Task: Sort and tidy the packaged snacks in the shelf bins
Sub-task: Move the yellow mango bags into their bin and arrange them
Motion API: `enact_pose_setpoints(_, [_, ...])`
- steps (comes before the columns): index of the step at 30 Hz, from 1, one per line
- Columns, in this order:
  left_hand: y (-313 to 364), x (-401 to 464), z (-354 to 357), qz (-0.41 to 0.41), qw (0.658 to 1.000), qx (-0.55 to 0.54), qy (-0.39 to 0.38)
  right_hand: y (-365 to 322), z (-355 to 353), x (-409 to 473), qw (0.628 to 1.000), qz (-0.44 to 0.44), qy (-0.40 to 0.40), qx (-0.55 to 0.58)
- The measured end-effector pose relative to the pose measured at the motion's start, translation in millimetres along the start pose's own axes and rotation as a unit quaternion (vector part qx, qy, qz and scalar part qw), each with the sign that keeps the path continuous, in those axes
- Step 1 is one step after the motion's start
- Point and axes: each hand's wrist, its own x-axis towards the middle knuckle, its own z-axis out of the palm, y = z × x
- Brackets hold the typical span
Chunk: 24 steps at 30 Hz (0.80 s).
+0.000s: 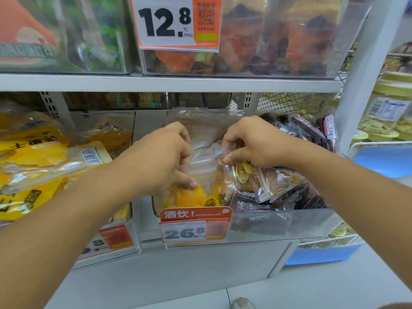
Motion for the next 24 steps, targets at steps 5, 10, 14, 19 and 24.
enact_pose_setpoints(5, [-4, -2, -5, 0.0, 0.999, -0.046, -0.023, 1, -6, -8, 0.991, -0.01, 0.101, 0.084])
enact_pose_setpoints(10, [-14, -6, -4, 0.022, 0.997, -0.078, -0.014, 0, -2, -19, 0.98, -0.024, 0.145, 0.137])
enact_pose_setpoints(14, [-21, -5, -1, 0.017, 0.996, -0.084, 0.01, -12, -11, -24, 0.94, -0.051, 0.26, 0.214])
enact_pose_setpoints(19, [-23, -4, -1, 0.009, 0.99, -0.133, 0.045, -36, -18, -30, 0.893, -0.136, 0.397, 0.16])
enact_pose_setpoints(24, [-32, -3, -3, 0.036, 0.989, -0.135, 0.037, -42, -40, -41, 0.858, -0.142, 0.444, 0.214])
